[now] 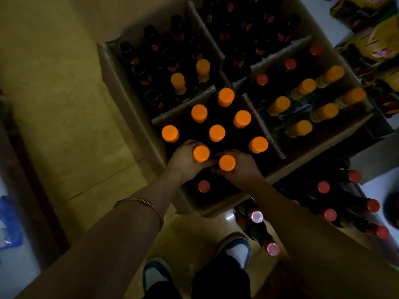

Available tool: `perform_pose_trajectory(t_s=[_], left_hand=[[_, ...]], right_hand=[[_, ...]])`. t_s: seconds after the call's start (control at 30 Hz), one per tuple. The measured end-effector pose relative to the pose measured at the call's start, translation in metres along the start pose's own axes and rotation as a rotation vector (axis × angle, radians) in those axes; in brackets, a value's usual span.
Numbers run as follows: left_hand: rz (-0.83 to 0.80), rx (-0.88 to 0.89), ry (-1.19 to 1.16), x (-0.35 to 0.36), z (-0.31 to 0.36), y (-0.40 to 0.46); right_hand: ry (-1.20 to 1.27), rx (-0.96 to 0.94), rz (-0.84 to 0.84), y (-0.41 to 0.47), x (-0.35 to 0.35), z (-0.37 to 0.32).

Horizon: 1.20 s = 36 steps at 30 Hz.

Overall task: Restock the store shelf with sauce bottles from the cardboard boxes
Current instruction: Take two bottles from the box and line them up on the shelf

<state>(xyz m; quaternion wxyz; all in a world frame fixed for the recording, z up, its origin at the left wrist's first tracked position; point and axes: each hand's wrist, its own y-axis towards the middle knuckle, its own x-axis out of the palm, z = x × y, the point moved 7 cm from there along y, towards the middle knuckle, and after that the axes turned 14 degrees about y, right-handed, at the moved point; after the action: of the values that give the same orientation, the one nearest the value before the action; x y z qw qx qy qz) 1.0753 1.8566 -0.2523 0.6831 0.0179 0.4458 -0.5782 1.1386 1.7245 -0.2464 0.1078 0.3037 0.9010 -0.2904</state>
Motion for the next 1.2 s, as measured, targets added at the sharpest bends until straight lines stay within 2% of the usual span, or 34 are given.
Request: perform_pose_trajectory(t_s=[0.13, 0.2, 0.33, 0.53, 0.7, 0.97, 1.2], left_hand=[[0.068, -0.032, -0.111, -0.013, 0.005, -0.023], [0.096, -0.064, -0.171, -0.026, 0.012, -0.035], [0.111, -0.014, -0.168, -0.061, 0.048, -0.060], [0.183, 0.006, -0.238, -0.133, 0.124, -0.112], [0.270, 0.003, -0.342, -0.207, 0.207, -0.161], [0.297, 0.353, -0.365, -0.330, 0.367, -0.243], [0.222, 0.577, -0.318, -0.422, 0.479, -0.333]], right_hand=[[0.020, -0.018, -0.009, -0.026, -0.004, -0.014], [0.087, -0.020, 0.035, -0.041, -0.013, -0.020], [0.202, -0.024, 0.142, -0.068, -0.043, -0.050], [0.322, -0.012, 0.321, -0.118, -0.122, -0.137], [0.341, -0.087, 0.366, -0.175, -0.192, -0.240], [0.323, -0.355, 0.484, -0.273, -0.275, -0.424], [0.342, -0.435, 0.704, -0.386, -0.327, -0.563]])
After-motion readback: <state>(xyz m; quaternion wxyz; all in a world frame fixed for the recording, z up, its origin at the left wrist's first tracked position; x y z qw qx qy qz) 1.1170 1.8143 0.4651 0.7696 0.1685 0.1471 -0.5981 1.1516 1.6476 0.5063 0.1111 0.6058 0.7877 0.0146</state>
